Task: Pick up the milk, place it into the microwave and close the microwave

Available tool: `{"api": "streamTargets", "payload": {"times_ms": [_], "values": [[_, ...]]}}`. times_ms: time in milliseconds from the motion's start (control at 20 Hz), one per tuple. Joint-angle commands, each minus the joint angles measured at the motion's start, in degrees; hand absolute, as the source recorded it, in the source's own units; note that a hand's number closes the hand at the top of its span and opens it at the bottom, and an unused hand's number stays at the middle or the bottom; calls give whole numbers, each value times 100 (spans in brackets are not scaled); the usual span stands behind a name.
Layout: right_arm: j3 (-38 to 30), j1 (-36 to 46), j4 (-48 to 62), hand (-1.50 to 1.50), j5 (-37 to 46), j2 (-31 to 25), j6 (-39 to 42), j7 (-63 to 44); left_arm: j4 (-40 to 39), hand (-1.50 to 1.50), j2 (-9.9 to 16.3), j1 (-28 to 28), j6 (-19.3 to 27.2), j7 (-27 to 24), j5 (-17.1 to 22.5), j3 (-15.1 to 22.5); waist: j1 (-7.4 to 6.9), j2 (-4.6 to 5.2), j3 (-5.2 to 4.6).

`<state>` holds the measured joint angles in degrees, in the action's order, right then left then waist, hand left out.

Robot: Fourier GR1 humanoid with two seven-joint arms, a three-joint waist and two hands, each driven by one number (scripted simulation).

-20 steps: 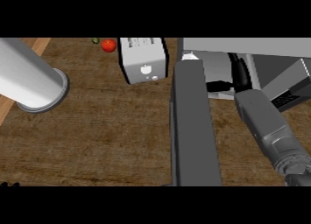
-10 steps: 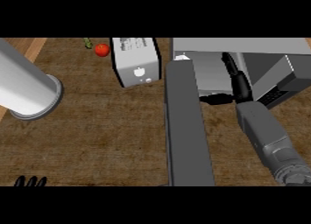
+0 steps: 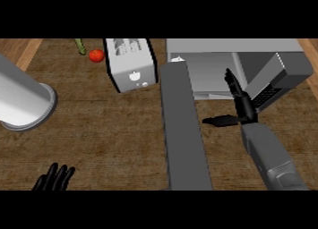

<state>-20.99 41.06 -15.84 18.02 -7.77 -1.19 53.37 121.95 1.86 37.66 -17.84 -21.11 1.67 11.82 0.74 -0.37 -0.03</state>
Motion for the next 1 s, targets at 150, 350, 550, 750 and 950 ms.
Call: {"api": "streamTargets", "payload": {"times_ms": [150,350,550,750,950], "values": [[279,-1129,-919,-150,-175,259,685,188,-338,150,-117,-697,104,700,-358,514,127,-28,-7],[467,-1888,-1811,-150,-296,320,1010,235,-708,150,-95,-1184,137,859,-678,563,211,-53,-14],[571,-2588,-2837,-150,-481,51,1450,-151,-1144,150,-183,-1931,409,1324,-778,748,293,-50,-20],[676,-3742,-4085,-150,-677,154,1524,-260,-1750,150,-185,-2556,552,1354,-1112,806,228,-19,-16],[585,-4381,-5046,-150,-855,28,1460,-565,-2495,150,-186,-3247,646,1367,-1353,1079,74,21,-6]]}}
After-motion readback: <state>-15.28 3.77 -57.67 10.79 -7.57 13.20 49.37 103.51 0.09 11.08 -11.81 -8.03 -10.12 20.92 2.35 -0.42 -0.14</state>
